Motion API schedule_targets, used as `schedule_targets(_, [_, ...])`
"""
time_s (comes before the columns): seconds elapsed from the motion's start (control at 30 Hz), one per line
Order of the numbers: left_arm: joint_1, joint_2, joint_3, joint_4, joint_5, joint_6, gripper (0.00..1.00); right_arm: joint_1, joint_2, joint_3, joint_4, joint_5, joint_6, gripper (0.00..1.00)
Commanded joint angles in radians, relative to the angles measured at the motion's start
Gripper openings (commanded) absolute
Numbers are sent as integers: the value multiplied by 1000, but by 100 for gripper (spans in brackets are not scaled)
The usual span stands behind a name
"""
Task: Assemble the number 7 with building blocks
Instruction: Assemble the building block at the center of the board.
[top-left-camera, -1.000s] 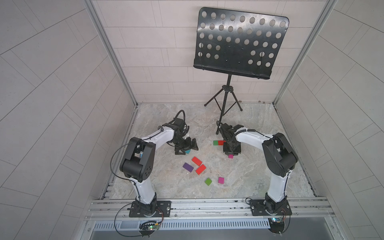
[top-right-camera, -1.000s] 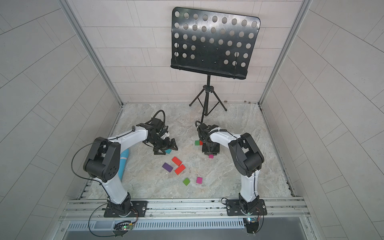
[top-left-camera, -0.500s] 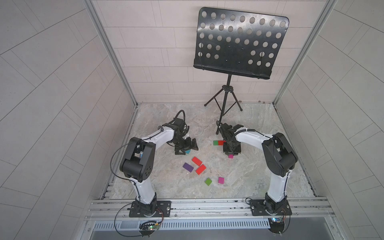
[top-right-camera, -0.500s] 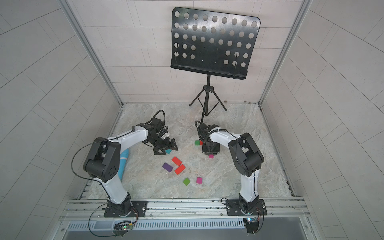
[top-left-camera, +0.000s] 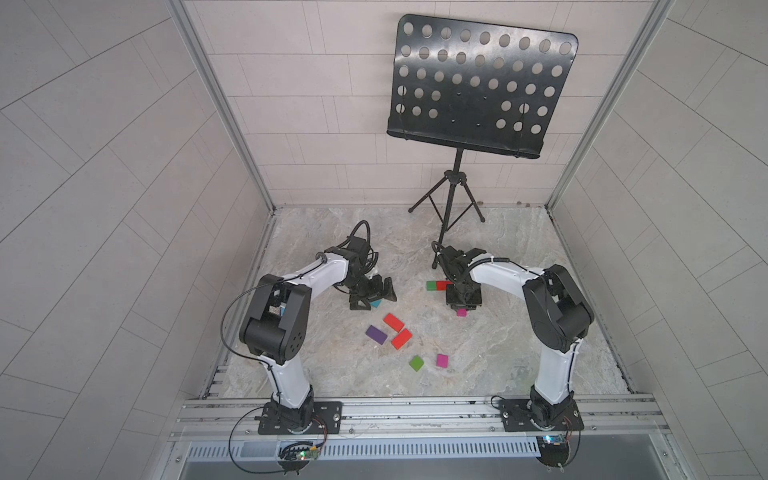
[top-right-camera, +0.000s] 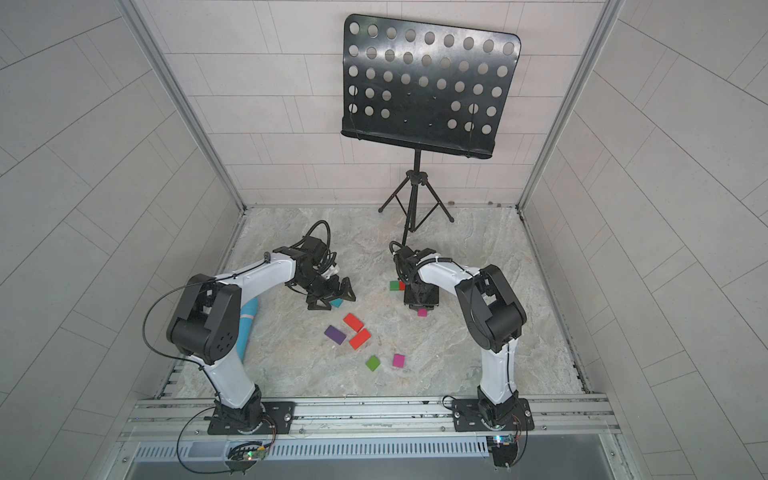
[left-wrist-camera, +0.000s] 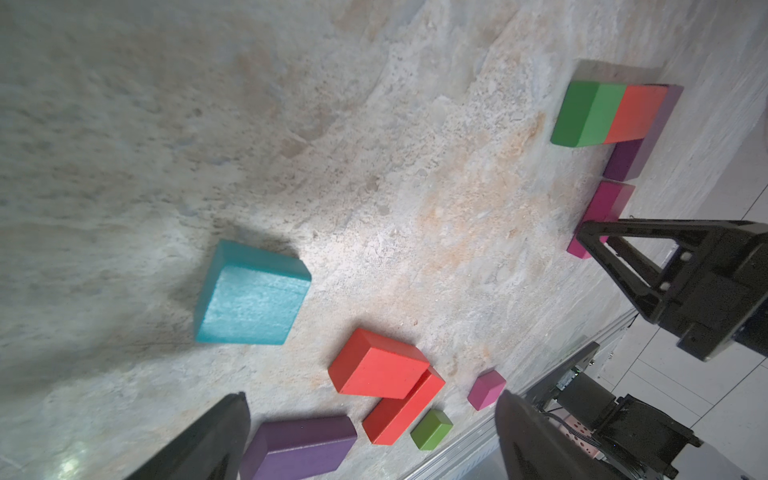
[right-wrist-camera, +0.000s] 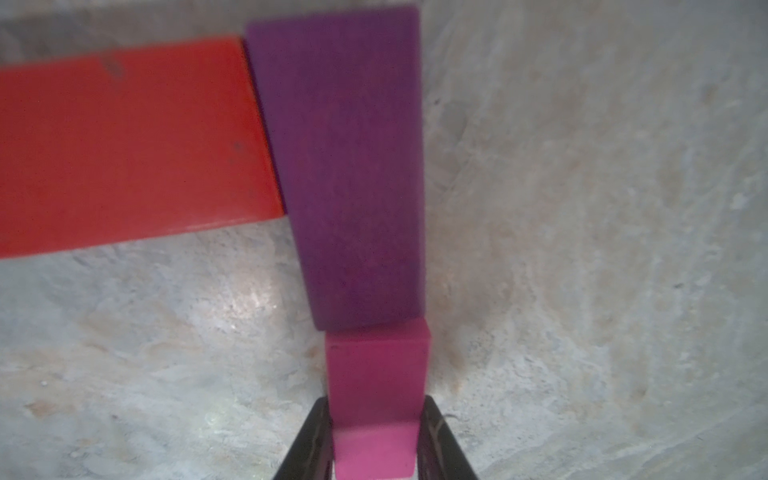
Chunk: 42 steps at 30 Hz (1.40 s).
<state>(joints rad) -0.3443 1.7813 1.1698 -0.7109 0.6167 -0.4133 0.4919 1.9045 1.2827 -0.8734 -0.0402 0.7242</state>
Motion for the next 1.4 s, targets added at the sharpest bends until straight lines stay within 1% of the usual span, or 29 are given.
schedule_targets(0.0, [6,-25,-11,-8,-1,17,100,-1,31,12,3,19,-4,31])
schedule_targets(1.37, [9,-23,-18,1,5,12,100,-6,67,32,-13,30,-42,32])
